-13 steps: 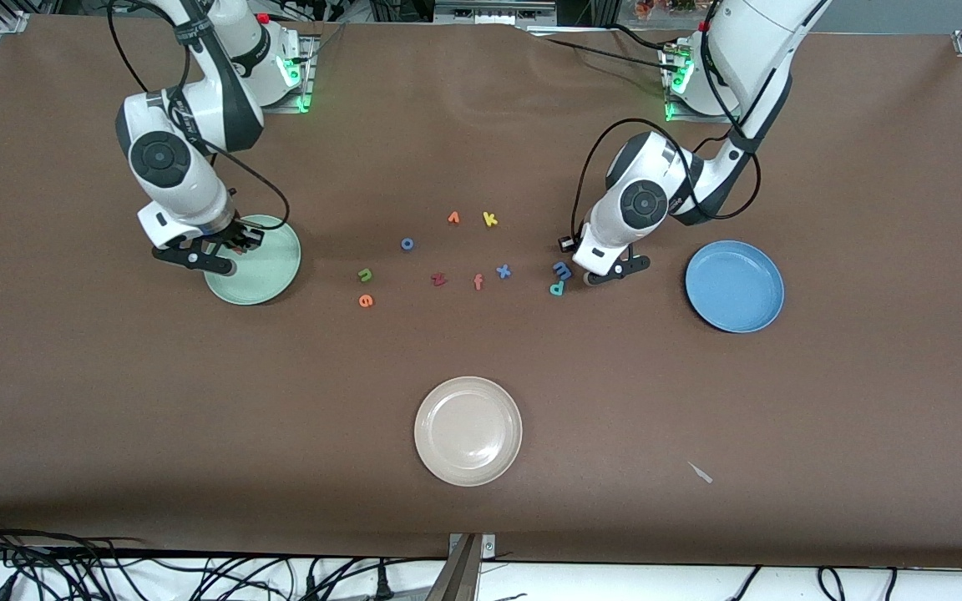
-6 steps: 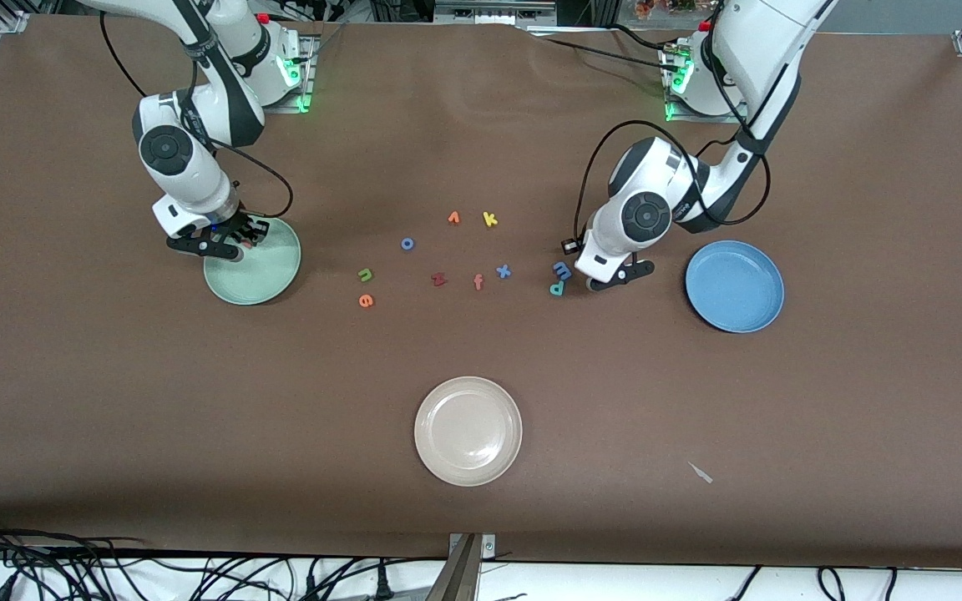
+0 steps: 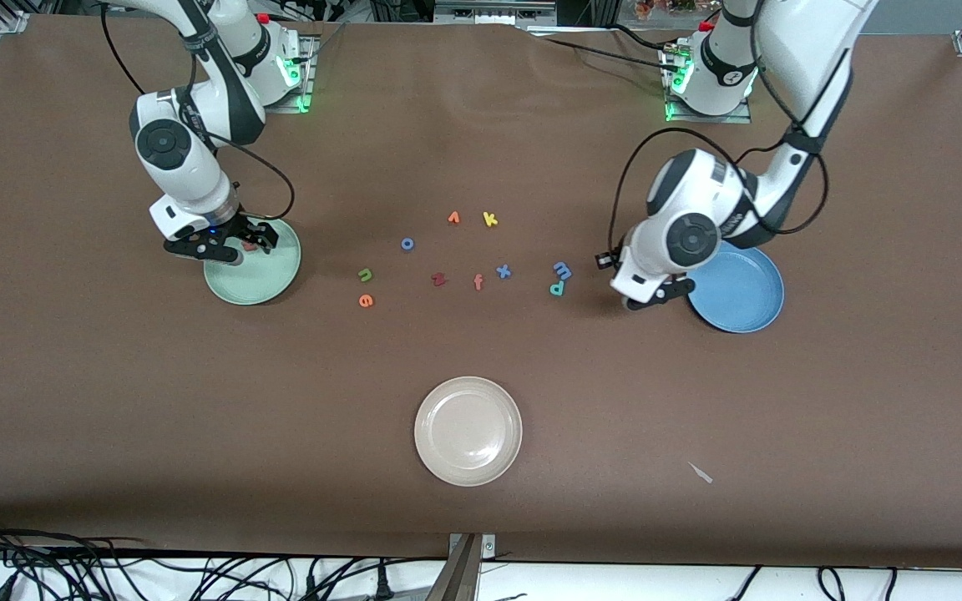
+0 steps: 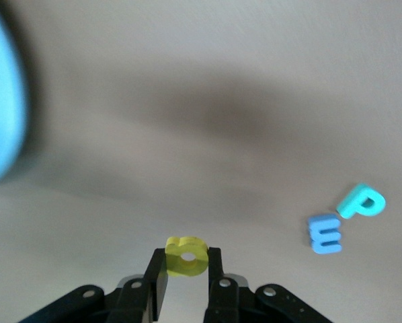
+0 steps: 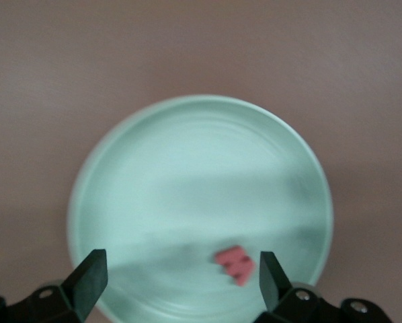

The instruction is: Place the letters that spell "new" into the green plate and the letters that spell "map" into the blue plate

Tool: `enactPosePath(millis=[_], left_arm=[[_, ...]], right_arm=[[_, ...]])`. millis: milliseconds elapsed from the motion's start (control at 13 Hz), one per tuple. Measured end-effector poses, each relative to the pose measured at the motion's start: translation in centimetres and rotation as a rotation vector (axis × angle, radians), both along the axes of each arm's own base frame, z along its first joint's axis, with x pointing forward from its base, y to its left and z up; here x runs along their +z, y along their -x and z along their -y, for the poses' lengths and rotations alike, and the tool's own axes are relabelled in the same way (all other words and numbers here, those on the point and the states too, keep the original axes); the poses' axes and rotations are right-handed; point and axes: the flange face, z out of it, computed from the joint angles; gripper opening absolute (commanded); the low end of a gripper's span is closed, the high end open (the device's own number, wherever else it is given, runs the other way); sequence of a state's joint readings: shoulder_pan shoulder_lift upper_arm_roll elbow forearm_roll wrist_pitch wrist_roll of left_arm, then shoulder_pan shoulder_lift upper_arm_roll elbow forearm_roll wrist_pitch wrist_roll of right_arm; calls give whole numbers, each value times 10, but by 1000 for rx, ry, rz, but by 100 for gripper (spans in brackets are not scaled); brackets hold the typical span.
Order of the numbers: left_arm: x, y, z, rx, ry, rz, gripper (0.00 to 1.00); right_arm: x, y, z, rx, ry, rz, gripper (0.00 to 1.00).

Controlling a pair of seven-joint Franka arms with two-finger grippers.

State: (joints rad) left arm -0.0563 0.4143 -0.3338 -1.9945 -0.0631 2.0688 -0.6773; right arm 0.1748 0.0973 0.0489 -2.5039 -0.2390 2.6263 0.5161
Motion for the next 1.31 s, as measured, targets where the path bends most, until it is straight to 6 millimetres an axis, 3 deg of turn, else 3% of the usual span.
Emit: enactPosePath(millis=[154, 308, 694, 925, 1079, 1310], left_arm=[[17, -20, -46, -18, 22, -25, 12], [27, -36, -94, -57, 14, -19, 12], [15, -46, -165, -169, -20, -16, 12], [-14, -47, -195, -205, -36, -43, 12], [-33, -47, -210, -226, -61, -53, 12], [-44, -49, -232, -253, -49, -56, 19]], right_arm=[[17, -9, -46, 50, -19, 38, 100], [18, -20, -79, 100, -37, 48, 100], [-39, -39, -153, 30, -64, -28, 100], [-58, -42, -164, -69, -69, -43, 100], [-66, -34, -175, -140, -68, -52, 100], [-70, -27, -183, -182, -64, -58, 100]])
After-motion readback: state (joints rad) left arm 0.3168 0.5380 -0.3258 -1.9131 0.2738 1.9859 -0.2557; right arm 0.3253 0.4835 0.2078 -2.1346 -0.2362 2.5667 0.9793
